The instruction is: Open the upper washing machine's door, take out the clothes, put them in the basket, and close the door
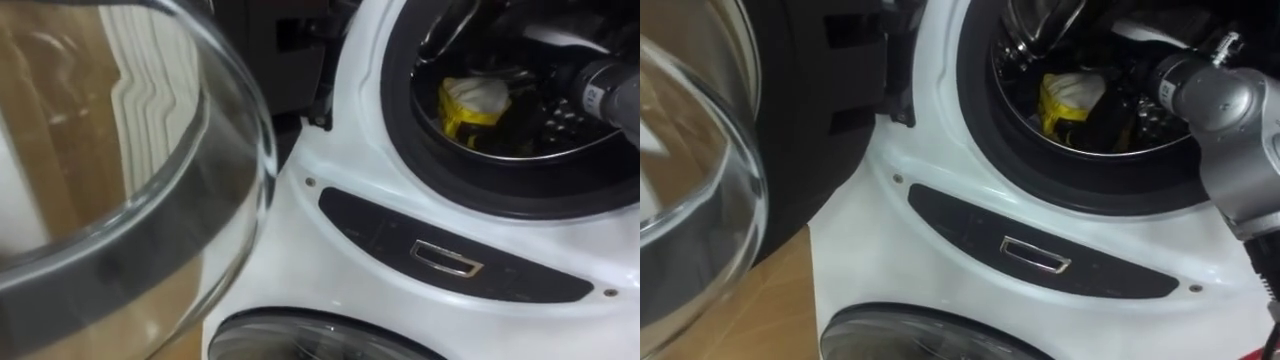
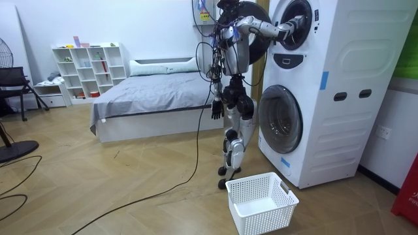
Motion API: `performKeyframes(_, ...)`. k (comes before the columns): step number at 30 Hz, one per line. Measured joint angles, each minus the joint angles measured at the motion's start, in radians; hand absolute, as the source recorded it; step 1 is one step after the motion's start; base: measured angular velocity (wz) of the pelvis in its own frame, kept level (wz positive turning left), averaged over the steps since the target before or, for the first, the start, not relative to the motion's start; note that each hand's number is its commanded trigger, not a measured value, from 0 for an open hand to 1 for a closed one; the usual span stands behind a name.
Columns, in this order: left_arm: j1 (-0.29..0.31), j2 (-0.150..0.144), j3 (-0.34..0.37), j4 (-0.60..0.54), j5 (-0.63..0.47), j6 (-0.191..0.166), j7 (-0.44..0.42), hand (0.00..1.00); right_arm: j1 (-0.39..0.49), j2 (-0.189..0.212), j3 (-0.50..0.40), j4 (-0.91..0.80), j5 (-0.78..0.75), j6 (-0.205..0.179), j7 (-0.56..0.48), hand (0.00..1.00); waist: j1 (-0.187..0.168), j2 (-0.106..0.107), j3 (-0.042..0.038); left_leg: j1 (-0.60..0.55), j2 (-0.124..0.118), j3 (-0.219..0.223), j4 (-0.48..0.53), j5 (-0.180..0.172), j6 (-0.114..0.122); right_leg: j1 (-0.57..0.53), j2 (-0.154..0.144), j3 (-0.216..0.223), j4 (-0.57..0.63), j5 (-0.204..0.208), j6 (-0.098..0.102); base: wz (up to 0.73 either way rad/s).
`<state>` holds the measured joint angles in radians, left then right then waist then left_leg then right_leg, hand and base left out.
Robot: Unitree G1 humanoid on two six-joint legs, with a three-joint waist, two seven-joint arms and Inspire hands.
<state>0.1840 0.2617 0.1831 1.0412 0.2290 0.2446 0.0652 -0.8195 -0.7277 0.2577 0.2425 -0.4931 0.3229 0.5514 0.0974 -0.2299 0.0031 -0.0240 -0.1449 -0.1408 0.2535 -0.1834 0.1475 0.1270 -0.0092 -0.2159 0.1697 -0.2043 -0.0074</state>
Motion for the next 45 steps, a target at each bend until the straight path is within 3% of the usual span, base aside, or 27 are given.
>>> performKeyframes(1,0.0,0.002,0.0,0.0,0.0,-0.005,-0.005,0.0,0.0,0.0,0.005,-0.01,-0.022,-0.001,0.009,0.03,0.006,0.0,0.0001,0.0,0.0,0.001,-0.001,0.0,0.0,-0.001,0.0,0.003,0.0,0.0,0.0,-0.06)
performKeyframes(2,-0.002,0.006,-0.001,0.0,0.0,-0.011,-0.012,0.0,0.0,-0.004,0.02,-0.03,-0.056,0.0,0.026,0.6,0.015,0.0,0.0001,0.0,0.0,0.003,-0.001,0.0,0.0,-0.002,0.0,0.009,-0.001,0.0,-0.001,-0.07)
performKeyframes(3,-0.015,0.009,-0.001,0.0,0.0,-0.013,-0.016,0.0,0.0,-0.018,0.042,-0.053,-0.085,-0.001,0.042,1.0,0.018,-0.001,-0.0003,0.0,0.0,0.003,-0.001,0.0,0.0,-0.002,0.0,0.015,-0.001,0.001,-0.001,-0.05)
performKeyframes(8,-0.049,0.039,-0.055,0.041,-0.002,-0.015,-0.014,0.0,0.0,-0.029,0.118,-0.094,-0.16,0.005,0.094,1.0,0.044,-0.007,-0.0007,0.009,0.003,-0.002,-0.001,0.0,0.0,0.002,0.004,0.021,0.0,0.001,-0.001,0.02)
performKeyframes(15,-0.066,0.058,-0.092,0.068,-0.031,-0.026,0.006,0.0,0.0,-0.054,0.211,-0.097,-0.175,0.024,0.106,1.0,0.084,-0.03,0.0102,0.036,0.011,0.001,-0.019,0.003,-0.004,0.021,0.01,0.026,-0.002,0.009,-0.007,-0.03)
performKeyframes(21,-0.07,0.063,-0.11,0.083,-0.041,-0.025,0.023,0.0,0.008,-0.061,0.225,-0.121,-0.185,0.05,0.121,1.0,0.098,-0.031,0.0095,0.037,0.011,0.002,-0.02,0.003,-0.004,0.02,0.011,0.024,-0.002,0.012,-0.01,0.0)
performKeyframes(26,-0.071,0.068,-0.135,0.084,-0.083,-0.026,0.042,0.0,0.035,-0.066,0.219,-0.182,-0.216,0.047,0.111,1.0,0.086,-0.028,0.0101,0.037,0.012,0.003,-0.021,0.003,-0.004,0.017,0.012,0.044,-0.002,0.012,-0.01,-0.02)
performKeyframes(31,-0.074,0.066,-0.175,0.109,-0.083,-0.049,0.052,0.0,0.045,-0.065,0.214,-0.227,-0.245,0.012,0.082,1.0,0.076,-0.005,0.0092,0.037,0.014,0.019,-0.022,0.003,-0.004,0.015,0.012,0.077,-0.004,0.012,-0.01,-0.1)
performKeyframes(35,-0.073,0.057,-0.176,0.119,-0.088,-0.07,0.062,0.0,0.046,-0.06,0.182,-0.285,-0.233,-0.016,0.053,1.0,0.068,0.037,0.0135,0.032,0.015,0.029,-0.028,0.003,-0.004,0.004,0.011,0.09,-0.001,0.012,-0.01,-0.13)
performKeyframes(36,-0.072,0.054,-0.173,0.117,-0.086,-0.072,0.063,0.0,0.046,-0.06,0.174,-0.313,-0.232,-0.018,0.049,1.0,0.066,0.042,0.0075,0.028,0.015,0.033,-0.035,0.004,-0.003,-0.005,0.012,0.104,-0.001,0.012,-0.01,-0.14)
performKeyframes(38,-0.06,0.047,-0.165,0.116,-0.085,-0.082,0.072,0.0,0.046,-0.06,0.161,-0.349,-0.217,-0.028,0.046,1.0,0.064,0.051,0.0038,0.029,0.019,0.046,-0.045,0.005,-0.004,-0.01,0.011,0.118,-0.003,0.012,-0.01,-0.23)
performKeyframes(43,-0.013,0.022,-0.134,0.115,-0.072,-0.1,0.11,0.0,0.055,-0.06,0.101,-0.48,-0.07,-0.072,0.013,1.0,0.011,0.042,-0.0045,0.034,0.028,0.054,-0.048,0.007,-0.006,-0.017,0.012,0.134,0.002,0.012,-0.01,-0.14)
performKeyframes(45,-0.004,0.0,-0.103,0.112,-0.073,-0.103,0.105,0.0,0.069,-0.06,0.024,-0.574,-0.009,-0.097,-0.041,1.0,-0.003,0.037,-0.008,0.035,0.031,0.052,-0.048,0.007,-0.006,-0.026,0.014,0.141,-0.001,0.008,-0.007,-0.27)
